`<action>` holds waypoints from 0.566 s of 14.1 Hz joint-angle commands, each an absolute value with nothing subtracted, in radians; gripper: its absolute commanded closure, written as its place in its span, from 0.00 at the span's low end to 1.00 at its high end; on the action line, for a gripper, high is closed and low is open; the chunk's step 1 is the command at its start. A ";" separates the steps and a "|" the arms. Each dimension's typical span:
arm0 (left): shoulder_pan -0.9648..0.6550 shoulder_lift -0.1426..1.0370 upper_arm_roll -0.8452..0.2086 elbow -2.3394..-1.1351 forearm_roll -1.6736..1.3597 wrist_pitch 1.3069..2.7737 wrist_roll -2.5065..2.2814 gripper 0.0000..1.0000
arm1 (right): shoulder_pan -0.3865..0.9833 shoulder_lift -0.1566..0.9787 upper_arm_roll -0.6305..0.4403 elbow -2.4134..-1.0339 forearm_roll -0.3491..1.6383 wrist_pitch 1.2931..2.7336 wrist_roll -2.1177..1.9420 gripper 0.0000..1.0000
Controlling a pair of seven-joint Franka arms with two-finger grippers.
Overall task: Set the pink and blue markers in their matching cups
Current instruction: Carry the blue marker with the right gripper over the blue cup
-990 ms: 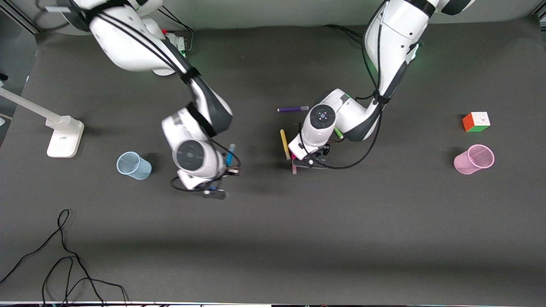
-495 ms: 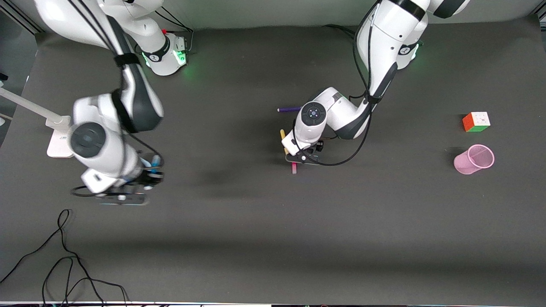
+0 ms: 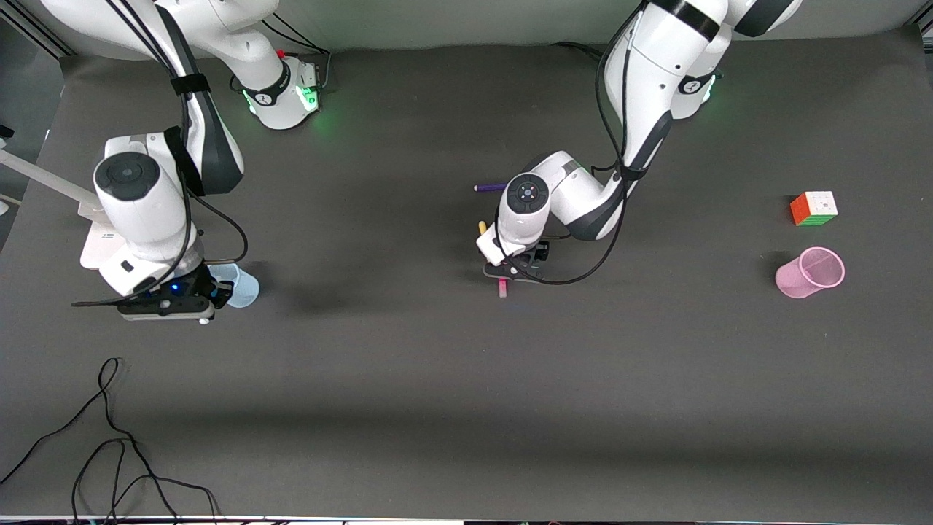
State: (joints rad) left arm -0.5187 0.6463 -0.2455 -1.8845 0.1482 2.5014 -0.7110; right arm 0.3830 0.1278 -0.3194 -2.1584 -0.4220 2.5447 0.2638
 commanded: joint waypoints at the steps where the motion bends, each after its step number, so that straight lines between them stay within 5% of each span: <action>1: -0.535 0.663 -0.230 -1.850 0.175 2.484 -0.747 0.14 | 0.396 0.069 -0.386 -2.292 -0.492 2.698 0.255 1.00; 4: -0.526 0.660 -0.230 -1.848 0.175 2.482 -0.741 0.14 | 0.396 0.081 -0.420 -2.384 -0.494 2.865 0.262 1.00; 8: -0.532 0.661 -0.229 -1.848 0.175 2.483 -0.744 0.15 | 0.396 0.080 -0.426 -2.422 -0.494 2.893 0.268 1.00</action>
